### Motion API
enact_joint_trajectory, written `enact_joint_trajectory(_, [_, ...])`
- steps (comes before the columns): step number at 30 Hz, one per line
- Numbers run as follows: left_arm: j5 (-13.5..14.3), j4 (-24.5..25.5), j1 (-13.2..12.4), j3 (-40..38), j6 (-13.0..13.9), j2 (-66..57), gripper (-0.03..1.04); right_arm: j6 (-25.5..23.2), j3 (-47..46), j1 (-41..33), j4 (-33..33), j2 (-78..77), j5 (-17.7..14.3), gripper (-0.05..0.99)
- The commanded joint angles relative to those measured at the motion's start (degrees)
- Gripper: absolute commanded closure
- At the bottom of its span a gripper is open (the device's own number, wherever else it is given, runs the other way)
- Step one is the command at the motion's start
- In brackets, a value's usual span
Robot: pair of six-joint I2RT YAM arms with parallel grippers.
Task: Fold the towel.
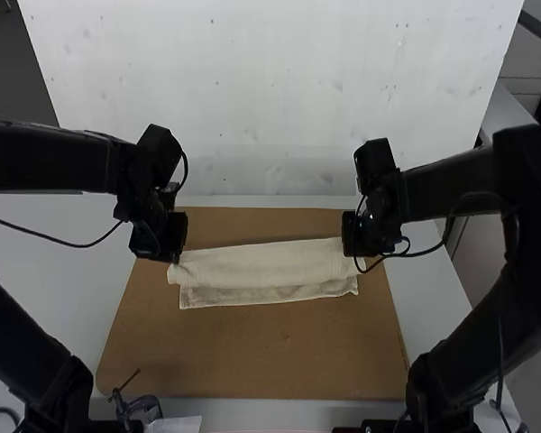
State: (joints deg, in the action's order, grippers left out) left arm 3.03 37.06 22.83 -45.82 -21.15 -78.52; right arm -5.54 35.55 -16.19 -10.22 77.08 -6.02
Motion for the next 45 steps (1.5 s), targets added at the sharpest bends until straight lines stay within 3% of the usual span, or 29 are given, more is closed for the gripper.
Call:
enact_joint_trajectory(1, [0.84,0.21,1.25,3.46,-1.88,2.67,0.99,0.44,-2.24,-1.04,0.11,-2.90,-0.92,0.92])
enact_joint_trajectory(7, [2.51,-5.15,-1.03,4.16,-1.53,-0.84,0.99,0.27,-2.68,-0.78,5.21,1.14,-1.89,0.92])
enact_joint_trajectory(10, [2.33,-8.41,-3.23,3.64,-0.21,-3.04,0.99,0.18,-1.45,-0.60,6.88,3.96,-2.24,0.92])
enact_joint_trajectory(14, [2.42,-10.25,-4.02,1.53,0.14,-6.21,0.99,-0.17,0.48,-0.51,8.90,8.00,-2.42,0.92])
enact_joint_trajectory(29, [2.33,-15.70,-2.61,-1.81,-0.74,-15.79,0.99,-0.35,4.18,0.98,12.94,16.44,-3.12,0.92])
enact_joint_trajectory(36, [2.42,-15.88,-2.53,-4.10,-0.74,-19.48,0.99,-0.35,4.62,1.51,14.17,19.34,-2.94,0.92])
enact_joint_trajectory(37, [2.42,-15.88,-2.53,-4.27,-0.65,-19.74,0.99,-0.44,4.70,1.86,14.17,19.51,-2.86,0.87])
enact_joint_trajectory(39, [1.89,-15.61,-2.88,-4.71,-0.65,-19.83,0.82,-0.52,5.23,2.65,13.21,19.60,-2.15,0.62])
enact_joint_trajectory(42, [0.93,-14.38,-3.93,-5.33,-0.30,-19.04,0.49,-2.19,5.93,3.35,10.48,19.34,0.75,0.42])
enact_joint_trajectory(45, [-2.68,-12.62,-6.48,-5.68,-0.21,-16.84,0.19,-3.34,6.46,3.62,7.85,18.37,2.42,0.30])
